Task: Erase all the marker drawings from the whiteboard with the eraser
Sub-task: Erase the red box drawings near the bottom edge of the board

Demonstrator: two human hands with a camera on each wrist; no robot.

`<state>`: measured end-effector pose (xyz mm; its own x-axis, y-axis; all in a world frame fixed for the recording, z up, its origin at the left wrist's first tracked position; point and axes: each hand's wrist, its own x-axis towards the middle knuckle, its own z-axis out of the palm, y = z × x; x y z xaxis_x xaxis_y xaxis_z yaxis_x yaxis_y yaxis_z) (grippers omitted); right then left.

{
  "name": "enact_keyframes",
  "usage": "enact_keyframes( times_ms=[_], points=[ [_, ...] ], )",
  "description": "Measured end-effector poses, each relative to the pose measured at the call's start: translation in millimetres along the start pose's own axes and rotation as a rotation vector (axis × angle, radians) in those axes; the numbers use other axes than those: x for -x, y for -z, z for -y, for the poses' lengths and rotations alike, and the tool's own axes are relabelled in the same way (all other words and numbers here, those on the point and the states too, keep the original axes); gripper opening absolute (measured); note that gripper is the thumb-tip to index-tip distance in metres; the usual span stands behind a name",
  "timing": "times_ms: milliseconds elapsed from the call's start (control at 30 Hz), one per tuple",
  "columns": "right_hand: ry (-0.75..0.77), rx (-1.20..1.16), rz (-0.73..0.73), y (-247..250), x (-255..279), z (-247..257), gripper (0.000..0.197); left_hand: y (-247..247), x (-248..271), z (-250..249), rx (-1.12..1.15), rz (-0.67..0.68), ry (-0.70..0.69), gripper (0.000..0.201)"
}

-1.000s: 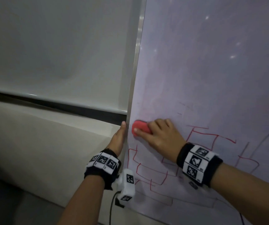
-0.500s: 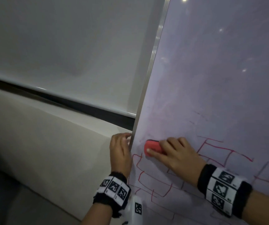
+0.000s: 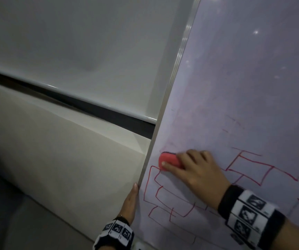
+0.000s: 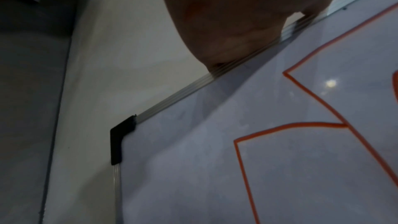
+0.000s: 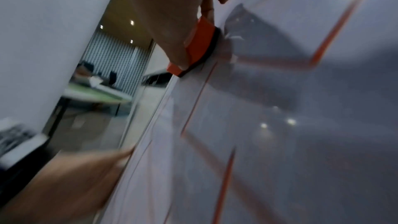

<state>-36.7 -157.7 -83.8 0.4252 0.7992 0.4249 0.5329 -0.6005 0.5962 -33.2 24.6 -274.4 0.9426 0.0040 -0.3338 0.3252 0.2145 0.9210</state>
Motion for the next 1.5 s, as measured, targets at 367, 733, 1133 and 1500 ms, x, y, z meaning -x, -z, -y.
enact_keyframes(
  times_ms=[367, 733, 1133, 1500],
  points=[
    [-0.050, -0.044, 0.045, -11.0, 9.2, 19.8, 0.075, -0.8, 7.4, -12.4, -0.094, 0.046, -0.006, 0.100],
    [-0.083, -0.082, 0.087, -12.8, 1.5, 29.9, 0.087, 1.6, -3.2, -2.3, -0.137, 0.022, -0.058, 0.060],
    [-0.107, -0.126, 0.067, -34.4, 7.2, 50.9, 0.086, 1.2, -8.0, 1.9, -0.066, 0.022, 0.010, 0.060],
    [-0.104, -0.146, 0.079, -41.5, 1.5, 62.3, 0.071, -1.8, -4.7, -3.3, -0.061, -0.042, -0.048, 0.066]
  ],
)
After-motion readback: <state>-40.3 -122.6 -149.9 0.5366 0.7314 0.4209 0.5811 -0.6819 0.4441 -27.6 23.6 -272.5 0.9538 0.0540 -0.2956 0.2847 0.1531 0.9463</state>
